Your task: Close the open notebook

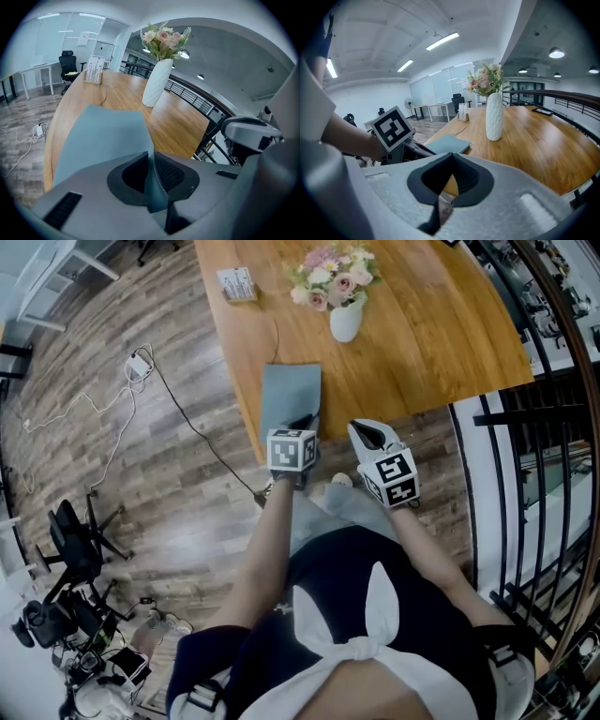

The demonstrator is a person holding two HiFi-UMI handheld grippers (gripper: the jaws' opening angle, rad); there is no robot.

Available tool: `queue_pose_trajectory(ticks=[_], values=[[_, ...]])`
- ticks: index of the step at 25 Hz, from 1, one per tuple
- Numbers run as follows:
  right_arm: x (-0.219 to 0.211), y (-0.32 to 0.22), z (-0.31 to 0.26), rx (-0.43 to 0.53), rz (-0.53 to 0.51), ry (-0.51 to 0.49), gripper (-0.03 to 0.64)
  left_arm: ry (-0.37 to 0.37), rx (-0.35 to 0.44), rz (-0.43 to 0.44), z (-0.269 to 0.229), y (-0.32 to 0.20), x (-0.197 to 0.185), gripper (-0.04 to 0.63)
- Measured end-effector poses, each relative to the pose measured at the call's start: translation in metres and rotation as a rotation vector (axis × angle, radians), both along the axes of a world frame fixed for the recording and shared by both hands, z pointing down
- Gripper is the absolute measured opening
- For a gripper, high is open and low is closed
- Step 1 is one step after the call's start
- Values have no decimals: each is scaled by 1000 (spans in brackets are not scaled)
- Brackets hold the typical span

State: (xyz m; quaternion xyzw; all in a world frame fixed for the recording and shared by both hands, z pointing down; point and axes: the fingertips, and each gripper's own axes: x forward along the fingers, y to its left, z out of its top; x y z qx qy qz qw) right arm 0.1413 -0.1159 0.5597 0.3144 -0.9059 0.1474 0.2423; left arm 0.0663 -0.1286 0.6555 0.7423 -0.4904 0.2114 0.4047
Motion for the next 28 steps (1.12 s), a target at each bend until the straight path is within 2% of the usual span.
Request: queue_pose_trajectory(ticks=[5, 10, 17, 20, 28], values=[[3, 3, -2, 3, -9, -5, -2, -61, -2, -2, 15, 2, 2, 54], [5, 6, -2, -3, -14, -6, -2, -94, 24, -3, 7, 3, 6, 55], [2, 7, -6, 6, -23, -21, -2, -179, 36, 20, 4, 6, 15, 66], [0, 9, -9, 11, -26, -20, -2, -139, 24, 33, 6, 7, 18, 135], [-5, 12, -17, 28, -14, -23, -3, -44, 17, 110, 8, 9, 20, 184]])
